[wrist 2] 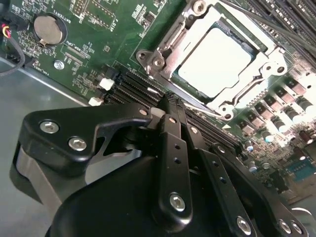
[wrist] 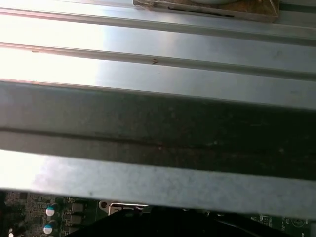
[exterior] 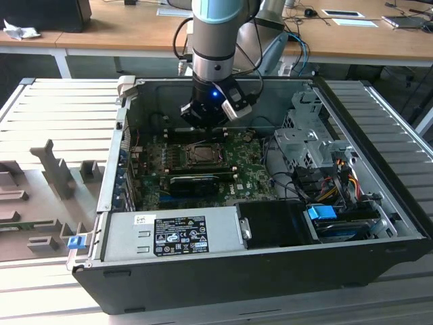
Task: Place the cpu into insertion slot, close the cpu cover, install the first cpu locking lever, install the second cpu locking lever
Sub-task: 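Install the first cpu locking lever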
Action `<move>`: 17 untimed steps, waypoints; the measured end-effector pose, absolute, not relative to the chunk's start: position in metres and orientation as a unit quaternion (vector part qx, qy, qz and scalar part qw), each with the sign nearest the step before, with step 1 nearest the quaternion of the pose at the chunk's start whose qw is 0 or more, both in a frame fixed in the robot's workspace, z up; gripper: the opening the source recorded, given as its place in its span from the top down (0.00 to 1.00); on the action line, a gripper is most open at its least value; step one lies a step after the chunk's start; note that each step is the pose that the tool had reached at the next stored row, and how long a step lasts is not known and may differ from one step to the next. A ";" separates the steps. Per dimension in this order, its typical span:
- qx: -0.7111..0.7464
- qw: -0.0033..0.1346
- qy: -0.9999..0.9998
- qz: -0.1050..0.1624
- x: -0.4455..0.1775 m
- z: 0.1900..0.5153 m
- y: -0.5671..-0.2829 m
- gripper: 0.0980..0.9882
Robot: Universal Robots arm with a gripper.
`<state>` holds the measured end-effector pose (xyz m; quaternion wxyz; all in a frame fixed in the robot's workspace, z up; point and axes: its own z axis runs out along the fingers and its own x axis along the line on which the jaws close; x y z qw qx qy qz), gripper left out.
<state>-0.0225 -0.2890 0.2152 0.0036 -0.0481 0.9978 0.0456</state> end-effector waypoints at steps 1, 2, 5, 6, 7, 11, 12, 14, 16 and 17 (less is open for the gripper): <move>-0.048 0.004 0.998 0.046 -0.022 0.214 -0.289 0.99; -0.048 0.004 0.998 0.046 -0.022 0.214 -0.289 0.99; -0.048 0.004 0.998 0.046 -0.020 0.211 -0.289 0.99; -0.048 0.004 0.998 0.046 -0.019 0.210 -0.289 0.99; -0.048 0.004 0.998 0.046 -0.019 0.209 -0.289 0.99; -0.048 0.004 0.998 0.046 -0.017 0.205 -0.289 0.99; -0.048 0.004 0.998 0.045 -0.017 0.205 -0.289 0.99; -0.048 0.004 0.998 0.044 -0.017 0.204 -0.289 0.99; -0.048 0.003 0.998 0.042 -0.017 0.204 -0.289 0.99; -0.048 0.003 0.998 0.041 -0.017 0.204 -0.289 0.99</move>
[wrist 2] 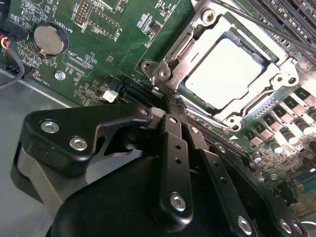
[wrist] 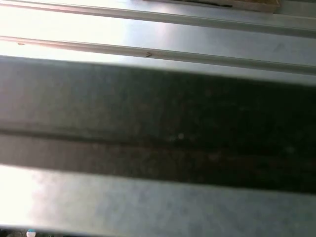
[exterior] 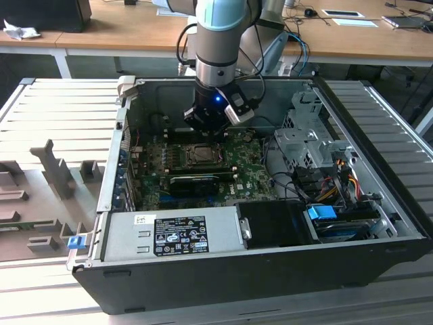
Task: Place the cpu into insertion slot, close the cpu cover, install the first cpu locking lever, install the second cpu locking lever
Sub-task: 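Install the first cpu locking lever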
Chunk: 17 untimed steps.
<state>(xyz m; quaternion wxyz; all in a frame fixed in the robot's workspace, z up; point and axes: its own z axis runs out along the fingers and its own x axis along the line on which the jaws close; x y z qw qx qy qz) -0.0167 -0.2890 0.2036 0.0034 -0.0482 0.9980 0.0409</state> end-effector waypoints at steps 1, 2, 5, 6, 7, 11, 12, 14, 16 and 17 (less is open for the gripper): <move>-0.048 0.003 0.998 0.040 -0.017 0.203 -0.289 0.99; -0.048 0.003 0.998 0.039 -0.017 0.203 -0.289 0.99; -0.048 0.003 0.998 0.039 -0.017 0.205 -0.289 0.99; -0.048 0.003 0.998 0.039 -0.017 0.205 -0.289 0.99; -0.048 0.003 0.998 0.039 -0.017 0.206 -0.289 0.99; -0.048 0.003 0.998 0.030 -0.016 0.203 -0.289 0.99; -0.048 0.003 0.998 0.029 -0.016 0.202 -0.289 0.99; -0.048 0.003 0.998 0.029 -0.016 0.202 -0.289 0.99; -0.048 0.003 0.998 0.032 -0.016 0.202 -0.289 0.99; -0.048 0.003 0.998 0.034 -0.016 0.202 -0.289 0.99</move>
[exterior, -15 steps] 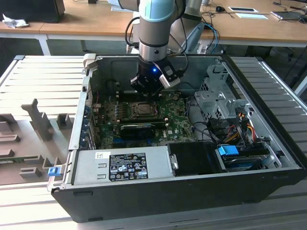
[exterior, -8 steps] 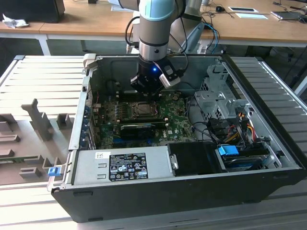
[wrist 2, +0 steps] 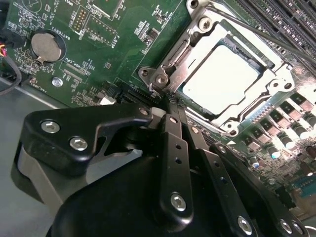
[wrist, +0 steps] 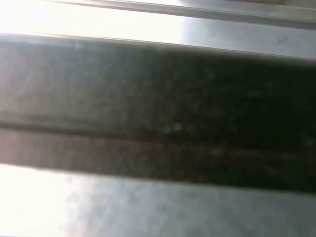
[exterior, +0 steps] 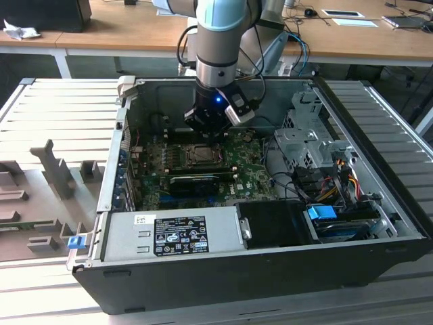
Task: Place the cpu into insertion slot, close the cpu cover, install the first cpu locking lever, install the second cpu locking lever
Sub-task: 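Install the first cpu locking lever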
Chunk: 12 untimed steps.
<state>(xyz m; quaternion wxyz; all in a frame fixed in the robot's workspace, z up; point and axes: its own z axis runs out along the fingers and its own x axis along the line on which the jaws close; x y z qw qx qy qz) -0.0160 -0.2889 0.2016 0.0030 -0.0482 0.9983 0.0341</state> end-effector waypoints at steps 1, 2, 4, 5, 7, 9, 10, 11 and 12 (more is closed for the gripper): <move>-0.048 0.003 0.998 0.037 -0.016 0.202 -0.289 0.99; -0.048 0.003 0.998 0.038 -0.016 0.202 -0.289 0.99; -0.048 0.003 0.998 0.038 -0.016 0.206 -0.289 0.99; -0.048 0.003 0.998 0.038 -0.016 0.208 -0.289 0.99; -0.048 0.003 0.998 0.038 -0.016 0.212 -0.289 0.99; -0.048 0.003 0.998 0.038 -0.016 0.212 -0.291 0.99; -0.048 0.003 0.998 0.038 -0.016 0.212 -0.291 0.99; -0.048 0.003 0.998 0.038 -0.016 0.212 -0.292 0.99; -0.048 0.003 0.998 0.038 -0.016 0.212 -0.292 0.99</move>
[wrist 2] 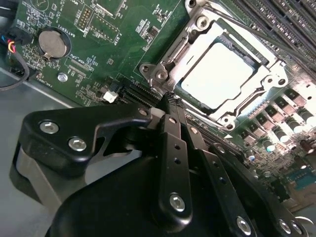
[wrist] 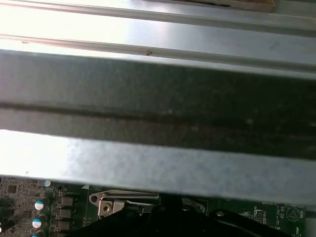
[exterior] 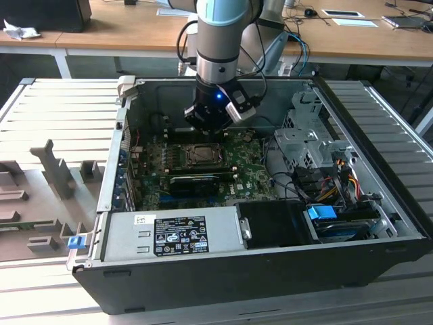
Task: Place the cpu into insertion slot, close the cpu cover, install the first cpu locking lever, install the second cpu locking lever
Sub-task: 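Install the first cpu locking lever, then install the second cpu locking lever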
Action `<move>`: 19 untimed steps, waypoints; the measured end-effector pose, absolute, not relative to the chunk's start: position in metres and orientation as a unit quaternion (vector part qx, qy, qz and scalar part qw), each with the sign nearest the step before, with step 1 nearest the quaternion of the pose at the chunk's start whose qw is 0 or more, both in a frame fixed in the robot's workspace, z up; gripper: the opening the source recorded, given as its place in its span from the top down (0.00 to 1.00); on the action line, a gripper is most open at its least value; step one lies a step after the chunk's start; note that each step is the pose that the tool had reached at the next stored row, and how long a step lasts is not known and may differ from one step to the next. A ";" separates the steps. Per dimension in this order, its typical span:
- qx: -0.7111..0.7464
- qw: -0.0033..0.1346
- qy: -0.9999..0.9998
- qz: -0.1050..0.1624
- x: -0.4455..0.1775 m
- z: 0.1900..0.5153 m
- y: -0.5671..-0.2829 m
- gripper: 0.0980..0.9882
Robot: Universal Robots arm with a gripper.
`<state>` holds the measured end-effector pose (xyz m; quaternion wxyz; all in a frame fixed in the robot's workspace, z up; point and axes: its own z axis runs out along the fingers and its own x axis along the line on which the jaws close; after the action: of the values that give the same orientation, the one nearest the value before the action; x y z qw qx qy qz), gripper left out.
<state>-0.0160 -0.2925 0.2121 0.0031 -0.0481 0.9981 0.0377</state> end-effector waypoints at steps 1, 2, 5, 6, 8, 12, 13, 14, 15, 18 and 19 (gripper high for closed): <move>-0.048 0.003 0.998 0.038 -0.016 0.212 -0.293 0.99; -0.048 0.003 0.998 0.038 -0.016 0.212 -0.293 0.99; -0.048 0.003 0.998 0.038 -0.016 0.212 -0.294 0.99; -0.048 0.003 0.998 0.038 -0.016 0.212 -0.294 0.99; -0.048 0.003 0.998 0.038 -0.016 0.212 -0.295 0.99; -0.048 0.003 0.998 0.038 -0.016 0.212 -0.299 0.99; -0.048 0.003 0.998 0.038 -0.016 0.212 -0.300 0.99; -0.048 0.003 0.998 0.038 -0.016 0.212 -0.301 0.99; -0.048 0.003 0.998 0.038 -0.016 0.212 -0.303 0.99; -0.048 0.003 0.998 0.038 -0.016 0.212 -0.305 0.99; -0.048 0.003 0.998 0.038 -0.016 0.214 -0.305 0.99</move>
<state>-0.0160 -0.3047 0.2145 0.0031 -0.0480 0.9981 0.0376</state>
